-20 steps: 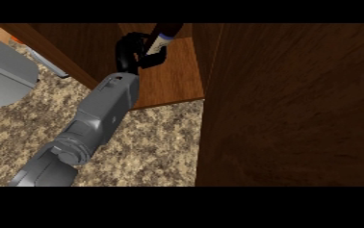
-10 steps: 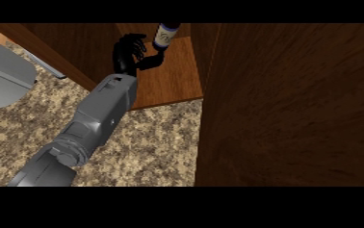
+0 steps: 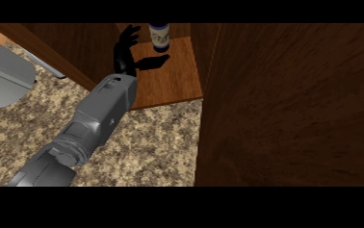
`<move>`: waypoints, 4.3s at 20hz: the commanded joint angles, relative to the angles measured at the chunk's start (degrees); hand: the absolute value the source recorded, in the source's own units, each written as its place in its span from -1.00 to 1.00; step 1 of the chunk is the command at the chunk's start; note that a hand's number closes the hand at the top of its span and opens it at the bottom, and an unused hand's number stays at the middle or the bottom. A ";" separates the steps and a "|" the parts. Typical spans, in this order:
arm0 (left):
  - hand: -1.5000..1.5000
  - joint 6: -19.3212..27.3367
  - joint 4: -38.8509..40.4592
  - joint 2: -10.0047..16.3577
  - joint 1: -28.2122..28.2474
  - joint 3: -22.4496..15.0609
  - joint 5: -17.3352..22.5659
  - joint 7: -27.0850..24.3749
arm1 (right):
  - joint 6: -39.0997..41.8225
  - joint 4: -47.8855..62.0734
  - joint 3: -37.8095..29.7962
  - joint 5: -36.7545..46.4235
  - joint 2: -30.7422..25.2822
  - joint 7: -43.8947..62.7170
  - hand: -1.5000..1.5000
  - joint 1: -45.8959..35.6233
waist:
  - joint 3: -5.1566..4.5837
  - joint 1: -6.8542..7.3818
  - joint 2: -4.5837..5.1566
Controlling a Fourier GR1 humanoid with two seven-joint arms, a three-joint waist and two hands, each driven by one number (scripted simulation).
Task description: Pick up the wine, place it into the cabinet and close the cabinet
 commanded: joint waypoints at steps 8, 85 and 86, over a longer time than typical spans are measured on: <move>-1.00 -5.45 1.06 4.89 0.98 -2.59 -2.84 -1.18 | -0.78 -1.52 0.61 -0.35 0.50 0.86 -1.00 -0.03 | -0.11 1.55 -0.52; 1.00 -22.02 -123.88 29.38 74.39 -18.91 3.59 5.10 | -7.61 -4.68 19.25 -2.48 3.79 12.59 1.00 -6.62 | -0.12 11.06 -4.39; 1.00 -23.43 -123.17 29.47 77.48 -19.11 3.35 1.89 | -7.56 -2.28 21.84 -0.02 5.25 10.53 1.00 -5.81 | -0.10 11.50 -4.28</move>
